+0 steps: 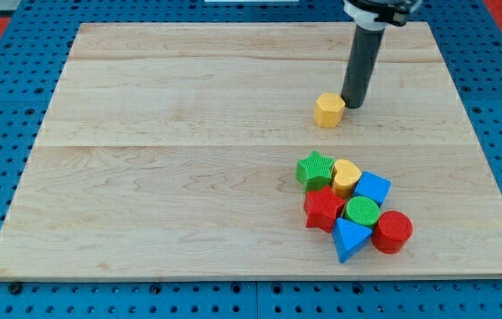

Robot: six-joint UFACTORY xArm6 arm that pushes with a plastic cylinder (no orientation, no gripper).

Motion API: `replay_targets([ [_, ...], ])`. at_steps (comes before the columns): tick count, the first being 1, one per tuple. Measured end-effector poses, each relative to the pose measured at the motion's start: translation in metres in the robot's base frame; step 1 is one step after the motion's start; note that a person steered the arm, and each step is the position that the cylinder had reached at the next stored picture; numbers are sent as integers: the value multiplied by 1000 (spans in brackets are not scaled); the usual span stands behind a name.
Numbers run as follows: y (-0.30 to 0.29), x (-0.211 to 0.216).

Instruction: Push the green star and hexagon into the group of blocks

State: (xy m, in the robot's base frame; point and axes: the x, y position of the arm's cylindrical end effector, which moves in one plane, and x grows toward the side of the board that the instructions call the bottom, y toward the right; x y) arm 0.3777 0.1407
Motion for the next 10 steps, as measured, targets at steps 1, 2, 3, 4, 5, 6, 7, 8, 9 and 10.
replay_targets([
  [1, -4, 8],
  [2, -4, 6],
  [3, -4, -14],
  [4, -6, 0],
  [5, -13, -61],
  [6, -66, -33],
  [7, -41, 20],
  [8, -24, 26],
  [9, -6, 19],
  [10, 0, 51],
])
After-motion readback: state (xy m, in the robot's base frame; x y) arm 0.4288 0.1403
